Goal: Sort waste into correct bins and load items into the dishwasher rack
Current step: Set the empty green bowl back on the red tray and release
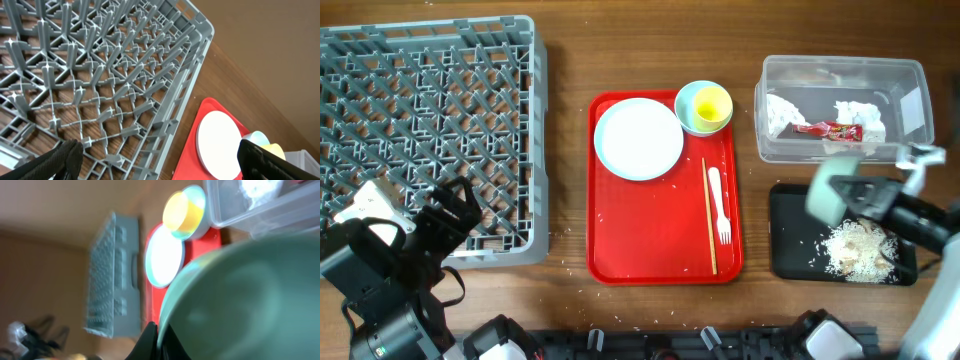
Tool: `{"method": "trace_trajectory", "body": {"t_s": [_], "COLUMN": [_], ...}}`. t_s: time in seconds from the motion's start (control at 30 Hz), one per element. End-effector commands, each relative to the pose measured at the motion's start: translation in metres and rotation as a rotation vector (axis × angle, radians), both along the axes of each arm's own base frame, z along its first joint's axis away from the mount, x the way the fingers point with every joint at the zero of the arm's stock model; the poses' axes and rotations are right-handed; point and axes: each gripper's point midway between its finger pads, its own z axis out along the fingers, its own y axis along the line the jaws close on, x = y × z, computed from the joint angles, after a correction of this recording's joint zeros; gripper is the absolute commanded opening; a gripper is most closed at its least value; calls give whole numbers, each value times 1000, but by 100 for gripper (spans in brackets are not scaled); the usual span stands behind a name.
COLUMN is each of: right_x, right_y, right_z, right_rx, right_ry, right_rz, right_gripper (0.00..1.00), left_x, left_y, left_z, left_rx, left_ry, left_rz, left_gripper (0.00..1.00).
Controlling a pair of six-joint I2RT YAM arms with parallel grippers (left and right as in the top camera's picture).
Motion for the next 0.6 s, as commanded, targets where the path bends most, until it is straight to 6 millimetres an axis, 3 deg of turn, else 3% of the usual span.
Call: {"method": "trace_trajectory", "body": {"t_s": [0.0,0.03,0.13,0.2,0.4,0.5,0.57], "right_x": [-5,-4,-4,-2,-10,-13,-16], "right_y": [24,31,90,137,253,282,296], "right_z": [-6,-5,6,0,-66,-122,-150], "right_rx": [-271,-324,-362,-368,-450,-557,-582], "right_ry": [161,158,92,64,130,212,245], "right_rz": [-60,-63,51,158,400,411,441], "right_gripper": [4,4,4,4,4,4,4], "left_x": [0,0,0,0,0,0,0], "left_y": [1,1,1,1,1,1,1], "left_z": [6,6,6,6,6,6,6], "left_rx": [7,7,7,7,7,7,7], "left_ry": [-15,-15,-15,-15,-15,-15,-15], "left_rz": [9,9,9,9,9,9,9], "left_gripper": [100,100,100,100,100,100,100]}}
